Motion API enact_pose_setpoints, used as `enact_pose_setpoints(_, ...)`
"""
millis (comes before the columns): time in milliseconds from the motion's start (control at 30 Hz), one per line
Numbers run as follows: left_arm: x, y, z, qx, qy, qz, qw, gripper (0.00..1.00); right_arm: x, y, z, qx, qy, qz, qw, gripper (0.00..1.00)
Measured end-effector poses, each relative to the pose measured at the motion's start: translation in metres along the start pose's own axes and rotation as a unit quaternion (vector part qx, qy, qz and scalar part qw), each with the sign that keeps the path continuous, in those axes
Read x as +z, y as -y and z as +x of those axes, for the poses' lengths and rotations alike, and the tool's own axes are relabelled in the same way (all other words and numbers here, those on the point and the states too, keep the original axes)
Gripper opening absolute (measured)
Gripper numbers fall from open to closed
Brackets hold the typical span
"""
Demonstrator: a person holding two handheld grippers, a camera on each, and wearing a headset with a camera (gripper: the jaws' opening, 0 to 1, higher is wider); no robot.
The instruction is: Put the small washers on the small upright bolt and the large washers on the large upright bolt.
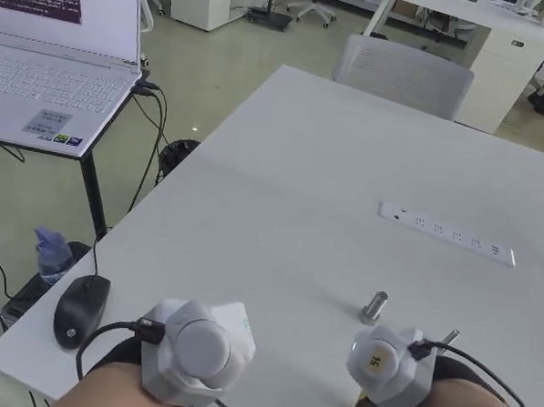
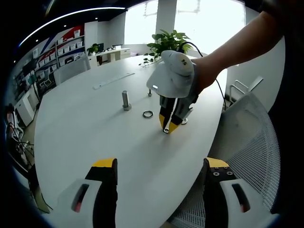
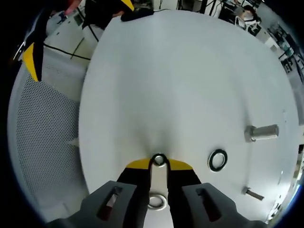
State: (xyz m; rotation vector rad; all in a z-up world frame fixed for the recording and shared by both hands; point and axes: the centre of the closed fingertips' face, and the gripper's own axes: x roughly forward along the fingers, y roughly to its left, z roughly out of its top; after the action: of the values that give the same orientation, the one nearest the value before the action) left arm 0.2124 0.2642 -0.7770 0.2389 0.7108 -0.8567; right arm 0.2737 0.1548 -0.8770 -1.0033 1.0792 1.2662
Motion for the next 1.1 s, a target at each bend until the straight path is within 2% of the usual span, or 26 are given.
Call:
enact_pose_setpoints(200, 0.000, 0.000, 0.002, 0.001, -0.005, -0.001, 1.0000, 0.73, -0.002, 0.001, -0.001, 0.004, 0.014, 0.028, 0.9995, 0.12)
enact_pose_setpoints(333, 0.003, 0.001, 0.005, 0.001, -0.004, -0.003, 1.0000, 0.73, -0.010, 0.003, -0.004, 0.005, 0.013, 0.030, 0.9994, 0.12)
enact_pose_setpoints(500, 0.006, 0.000, 0.011, 0.001, -0.003, -0.003, 1.0000, 0.73, -0.024, 0.014, -0.015, -0.002, 0.016, 0.044, 0.9989, 0.12)
enact_pose_setpoints(867, 0.018, -0.001, 0.023, 0.000, 0.006, 0.002, 1.0000, 0.75, -0.083, 0.038, -0.039, -0.024, -0.004, 0.081, 0.9964, 0.12)
enact_pose_setpoints(967, 0.021, -0.001, 0.023, -0.001, 0.008, 0.005, 1.0000, 0.76, -0.101, 0.043, -0.045, -0.030, -0.011, 0.087, 0.9957, 0.12)
enact_pose_setpoints(1100, 0.023, 0.001, 0.023, -0.003, 0.011, 0.003, 0.9999, 0.77, -0.118, 0.050, -0.049, -0.033, -0.016, 0.105, 0.9938, 0.12)
